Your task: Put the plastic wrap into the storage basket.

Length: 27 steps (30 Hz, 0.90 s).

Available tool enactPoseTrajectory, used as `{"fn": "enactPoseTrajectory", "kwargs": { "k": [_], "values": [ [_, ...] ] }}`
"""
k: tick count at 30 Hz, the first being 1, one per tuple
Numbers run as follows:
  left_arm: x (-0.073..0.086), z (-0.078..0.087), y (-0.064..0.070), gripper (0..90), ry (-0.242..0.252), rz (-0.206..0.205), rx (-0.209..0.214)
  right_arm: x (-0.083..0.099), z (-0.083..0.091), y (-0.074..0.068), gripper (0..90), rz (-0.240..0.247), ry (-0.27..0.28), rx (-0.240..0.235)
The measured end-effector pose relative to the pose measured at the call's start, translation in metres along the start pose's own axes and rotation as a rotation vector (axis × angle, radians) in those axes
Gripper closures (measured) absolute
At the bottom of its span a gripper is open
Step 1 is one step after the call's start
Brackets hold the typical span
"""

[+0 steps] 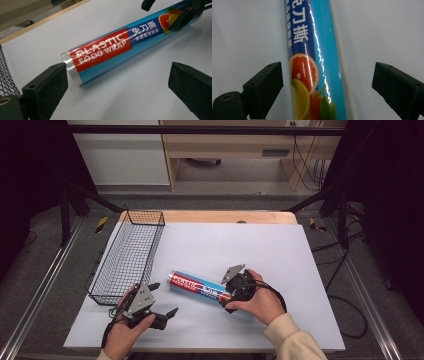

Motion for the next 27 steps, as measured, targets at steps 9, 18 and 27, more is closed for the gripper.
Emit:
{"fn": "enactPoseTrajectory", "kwargs": {
  "k": [9,18,27],
  "values": [
    [0.000,-0.001,0.002,2.6,-0.009,-0.012,0.019,0.008,-0.018,-0.002,19.0,0.011,-0.076,-0.037],
    [0.000,-0.001,0.005,2.8,-0.017,-0.026,0.033,0.008,-0.024,-0.001,30.4,0.057,-0.141,-0.029],
    [-0.031,-0.005,-0.001,3.6,-0.024,-0.155,0.065,0.005,-0.005,0.002,31.4,0.149,-0.130,0.030]
  ]
}}
Point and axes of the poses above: each handheld gripper's, and its own axes: z roughly backward along the jaws, x roughly out of its underside, y roughly to its right, the point moved 4 cm from there along -z, roughly forward along the jaws, and after that the axes turned 3 degrees about -z, right-handed, at the moved point
